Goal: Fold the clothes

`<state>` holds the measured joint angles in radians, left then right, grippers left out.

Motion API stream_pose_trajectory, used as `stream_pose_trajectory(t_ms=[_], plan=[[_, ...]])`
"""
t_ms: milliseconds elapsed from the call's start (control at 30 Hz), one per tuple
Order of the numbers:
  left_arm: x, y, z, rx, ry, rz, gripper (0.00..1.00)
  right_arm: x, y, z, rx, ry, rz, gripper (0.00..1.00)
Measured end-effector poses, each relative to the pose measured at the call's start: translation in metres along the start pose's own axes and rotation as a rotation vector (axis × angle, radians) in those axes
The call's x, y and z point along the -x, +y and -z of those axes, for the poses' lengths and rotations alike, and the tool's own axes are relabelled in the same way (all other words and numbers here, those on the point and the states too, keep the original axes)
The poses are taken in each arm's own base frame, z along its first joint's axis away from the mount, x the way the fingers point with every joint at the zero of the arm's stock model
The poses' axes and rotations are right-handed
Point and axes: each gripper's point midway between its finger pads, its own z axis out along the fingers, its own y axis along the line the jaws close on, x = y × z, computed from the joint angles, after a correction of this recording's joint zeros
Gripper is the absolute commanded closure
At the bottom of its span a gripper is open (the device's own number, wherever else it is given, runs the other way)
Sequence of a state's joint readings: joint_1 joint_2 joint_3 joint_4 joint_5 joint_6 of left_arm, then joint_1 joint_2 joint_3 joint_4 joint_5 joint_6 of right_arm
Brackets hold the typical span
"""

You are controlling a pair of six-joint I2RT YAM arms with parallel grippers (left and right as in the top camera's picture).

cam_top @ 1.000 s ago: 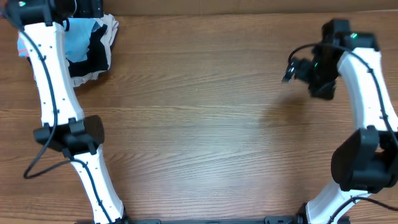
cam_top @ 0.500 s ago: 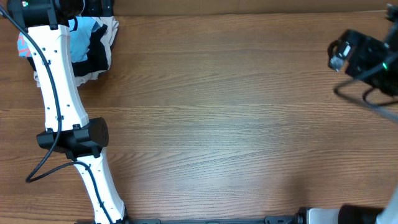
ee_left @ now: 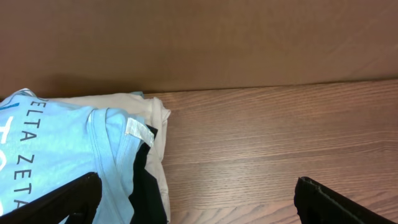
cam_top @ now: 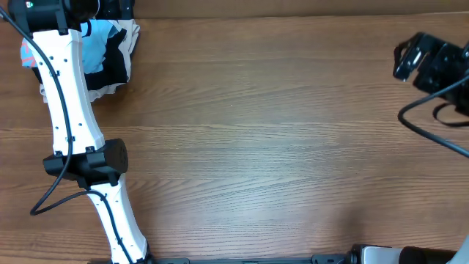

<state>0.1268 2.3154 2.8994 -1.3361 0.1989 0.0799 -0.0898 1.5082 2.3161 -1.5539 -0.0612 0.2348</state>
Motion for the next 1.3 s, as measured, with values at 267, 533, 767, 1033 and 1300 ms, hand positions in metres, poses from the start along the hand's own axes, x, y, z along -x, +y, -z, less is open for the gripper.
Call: stream_pose_trajectory(t_ms=[267,533,767,1033,1300], plan=[[0.000,0.000,0.000,0.000,0.000,0.000,0.00,0.030,0.032,-0.037,0.105,-0.182,0.056,0.00],[0.000,0.000,0.000,0.000,0.000,0.000,0.00,-0.021,0.035,-0.057,0.217,-0.351,0.092,0.00],[0.000,0.000,0.000,0.000,0.001,0.001,0.00,-0.120,0.005,-0.093,0.278,-0.443,0.104,0.00],[-0.001,0.000,0.000,0.000,0.003,0.001,0.00,-0.212,-0.028,-0.104,0.339,-0.526,0.114,0.00],[-0.001,0.000,0.000,0.000,0.003,0.001,0.00,-0.237,-0.041,-0.108,0.345,-0.584,0.110,0.00]])
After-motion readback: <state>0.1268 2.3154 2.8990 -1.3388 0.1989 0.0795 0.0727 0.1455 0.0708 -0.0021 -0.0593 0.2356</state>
